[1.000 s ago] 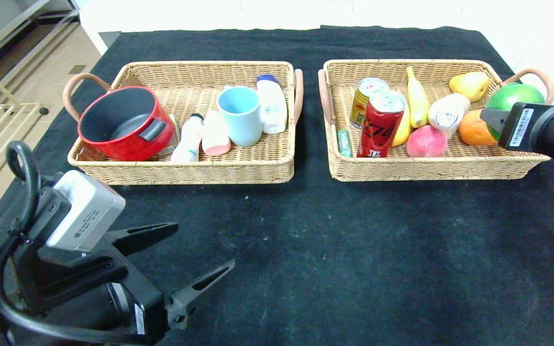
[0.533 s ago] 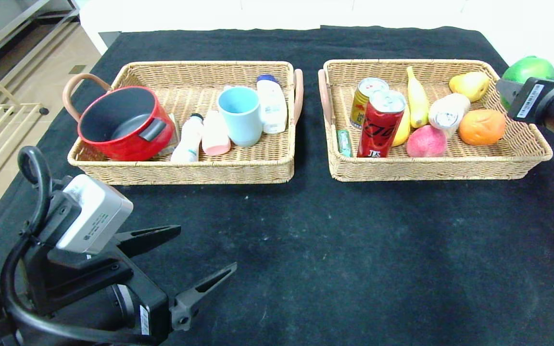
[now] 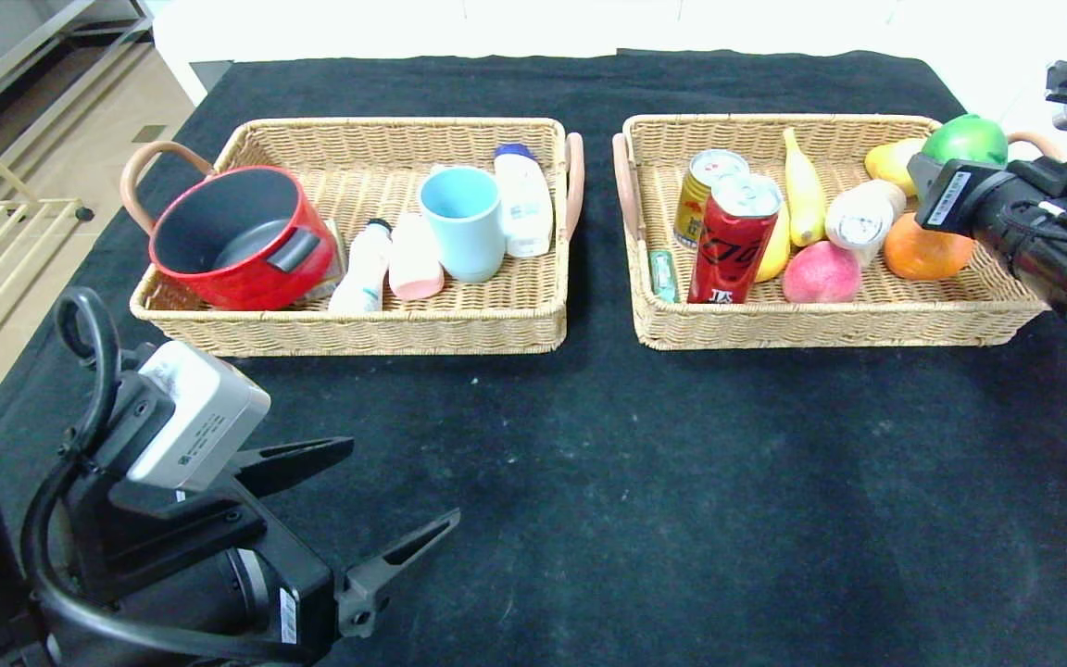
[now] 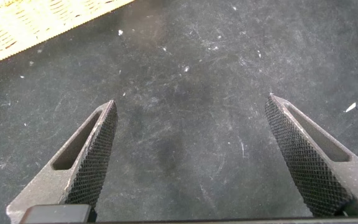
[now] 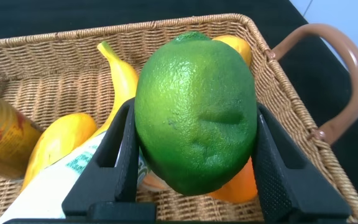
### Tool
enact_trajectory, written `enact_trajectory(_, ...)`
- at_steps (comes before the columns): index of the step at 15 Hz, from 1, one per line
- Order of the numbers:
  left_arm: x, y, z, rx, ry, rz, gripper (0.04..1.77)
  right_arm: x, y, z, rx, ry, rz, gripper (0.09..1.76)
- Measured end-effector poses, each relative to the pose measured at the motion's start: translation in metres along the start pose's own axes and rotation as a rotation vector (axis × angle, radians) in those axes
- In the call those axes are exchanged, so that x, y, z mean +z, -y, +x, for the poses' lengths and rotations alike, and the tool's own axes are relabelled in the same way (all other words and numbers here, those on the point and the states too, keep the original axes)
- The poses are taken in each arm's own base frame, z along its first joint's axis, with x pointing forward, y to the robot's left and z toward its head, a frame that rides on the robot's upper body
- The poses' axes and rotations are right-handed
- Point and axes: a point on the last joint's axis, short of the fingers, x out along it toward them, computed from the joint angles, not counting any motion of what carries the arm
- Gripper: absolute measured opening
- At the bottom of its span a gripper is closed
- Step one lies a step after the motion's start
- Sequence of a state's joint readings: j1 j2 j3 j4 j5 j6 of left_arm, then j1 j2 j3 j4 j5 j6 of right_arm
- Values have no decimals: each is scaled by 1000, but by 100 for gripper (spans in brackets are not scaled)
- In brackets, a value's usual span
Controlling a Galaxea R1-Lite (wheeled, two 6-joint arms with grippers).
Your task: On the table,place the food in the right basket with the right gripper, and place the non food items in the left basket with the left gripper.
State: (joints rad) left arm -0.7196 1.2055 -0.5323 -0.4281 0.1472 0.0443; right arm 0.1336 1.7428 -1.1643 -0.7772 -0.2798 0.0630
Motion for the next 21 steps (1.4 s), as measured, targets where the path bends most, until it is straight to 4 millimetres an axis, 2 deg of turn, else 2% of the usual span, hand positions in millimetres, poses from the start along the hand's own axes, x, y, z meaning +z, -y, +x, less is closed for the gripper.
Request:
enact_trajectory(2,0,0,0,0,0,0,172,-9,-1,5,-2,-19,-5,108)
enact_trajectory(5,0,0,0,0,0,1,172,-14,-1,8,-4,-27,-6,128)
enact_trajectory(13,-1,0,0,2,-3,4,172,-11,0,5,-1,-24,-7,155)
enact_trajectory(17,0,0,0,5,0,3,172,-5,-1,-8,10,-30,-19,161)
enact_trajectory(21,3,-1,-3,14,19,12,172,-3,-2,-33,36,-53,-72,165)
